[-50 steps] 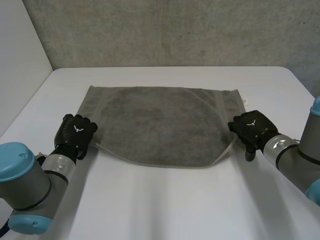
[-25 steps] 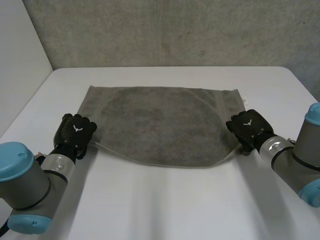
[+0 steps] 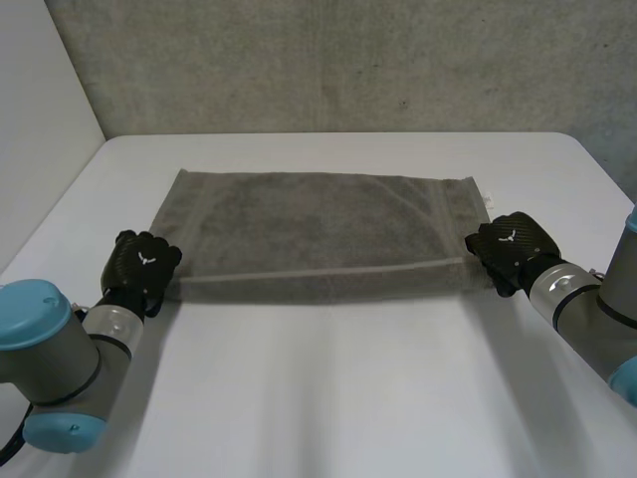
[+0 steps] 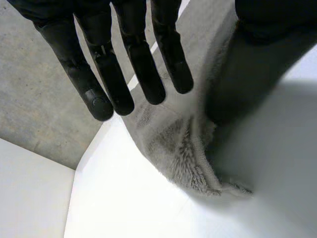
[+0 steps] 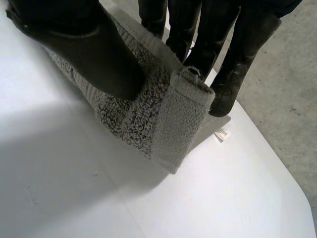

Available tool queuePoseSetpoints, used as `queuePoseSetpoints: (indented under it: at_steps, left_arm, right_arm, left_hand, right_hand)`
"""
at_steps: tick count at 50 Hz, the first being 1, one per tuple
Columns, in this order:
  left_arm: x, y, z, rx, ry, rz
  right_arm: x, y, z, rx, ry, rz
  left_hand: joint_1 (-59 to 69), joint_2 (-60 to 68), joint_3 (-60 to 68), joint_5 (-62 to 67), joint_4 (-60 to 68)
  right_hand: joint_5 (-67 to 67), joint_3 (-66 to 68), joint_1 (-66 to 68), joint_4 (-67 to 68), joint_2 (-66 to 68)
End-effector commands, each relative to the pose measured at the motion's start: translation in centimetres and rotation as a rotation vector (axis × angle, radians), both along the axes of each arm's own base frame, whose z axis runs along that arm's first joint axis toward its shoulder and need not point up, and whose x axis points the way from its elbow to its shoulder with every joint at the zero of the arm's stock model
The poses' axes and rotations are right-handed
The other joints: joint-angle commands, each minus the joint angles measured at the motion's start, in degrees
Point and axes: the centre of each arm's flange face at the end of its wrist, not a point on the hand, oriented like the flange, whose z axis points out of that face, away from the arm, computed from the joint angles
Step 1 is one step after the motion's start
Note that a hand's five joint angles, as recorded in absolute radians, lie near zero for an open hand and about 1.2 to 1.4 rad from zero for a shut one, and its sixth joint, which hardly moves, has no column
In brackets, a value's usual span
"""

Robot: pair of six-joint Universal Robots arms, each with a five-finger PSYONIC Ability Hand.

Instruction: Fold the towel.

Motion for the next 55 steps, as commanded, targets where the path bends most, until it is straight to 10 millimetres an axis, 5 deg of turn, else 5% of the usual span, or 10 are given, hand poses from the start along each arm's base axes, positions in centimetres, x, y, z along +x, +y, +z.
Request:
queuePoseSetpoints:
  at_steps: [1,4,6,13,20,25,34,39,48,55]
  left_arm:
    - [0.3,-0.2,-0.1,0.002,-0.027,0.010]
    - [0.4,-0.3,0.2,-0.007,-0.031,0.014]
    - [0.8,-0.6,0.9,-0.027,-0.040,0.027]
    - [1.3,-0.2,2.9,-0.058,-0.051,0.036]
    - [1.5,1.4,5.2,-0.033,-0.061,0.029]
    - [2.0,4.5,7.8,-0.017,-0.059,0.026]
    - [2.7,10.2,8.8,0.061,-0.054,-0.046]
    - [3.5,12.4,10.0,0.068,-0.023,-0.099]
    - [4.3,10.3,11.9,-0.017,0.001,-0.103]
    - [3.1,4.7,11.4,0.023,0.114,-0.140]
  right_arm:
    - [0.0,-0.1,-0.2,0.004,0.005,-0.002]
    - [-0.2,-0.2,-0.1,-0.001,0.006,-0.016]
    - [-0.3,-0.4,0.0,-0.006,0.010,-0.030]
    - [-0.8,-0.3,1.2,-0.011,0.020,-0.064]
    - [-1.2,1.8,4.0,0.022,0.030,-0.062]
    - [-1.7,4.2,4.7,0.080,0.053,-0.055]
    - [-4.1,9.8,5.4,0.180,0.239,0.016]
    - [-5.7,11.9,8.0,0.148,0.254,0.042]
    - [-6.1,10.3,9.8,0.090,0.103,0.090]
    - [-5.0,4.3,7.5,0.150,0.012,0.041]
  left_hand:
    - [-11.24,-11.72,-11.97,-22.48,-11.90]
    - [-6.01,-6.50,-6.74,-17.25,-6.67]
    - [24.76,24.27,24.03,13.52,24.10]
    - [24.92,24.43,24.19,13.68,24.26]
    - [24.92,24.43,24.19,13.68,24.26]
    - [24.92,24.43,24.19,13.68,24.26]
    - [24.92,24.43,24.19,13.68,24.26]
    - [24.92,24.43,24.19,13.68,24.26]
    - [24.92,24.43,24.19,13.68,24.26]
    - [24.92,24.43,24.19,13.68,24.26]
  right_hand:
    - [3.16,3.77,4.07,3.47,4.10]
    - [3.16,3.77,4.07,3.47,4.10]
    - [3.16,3.77,4.07,3.47,4.10]
    - [3.16,3.77,4.07,3.47,4.10]
    - [3.16,3.77,4.07,3.47,4.10]
    - [3.16,3.77,4.07,3.47,4.10]
    - [3.16,3.77,4.07,3.47,4.10]
    - [3.16,3.77,4.07,3.47,4.10]
    - [3.16,3.77,4.07,3.47,4.10]
    - [3.16,3.77,4.07,3.47,4.10]
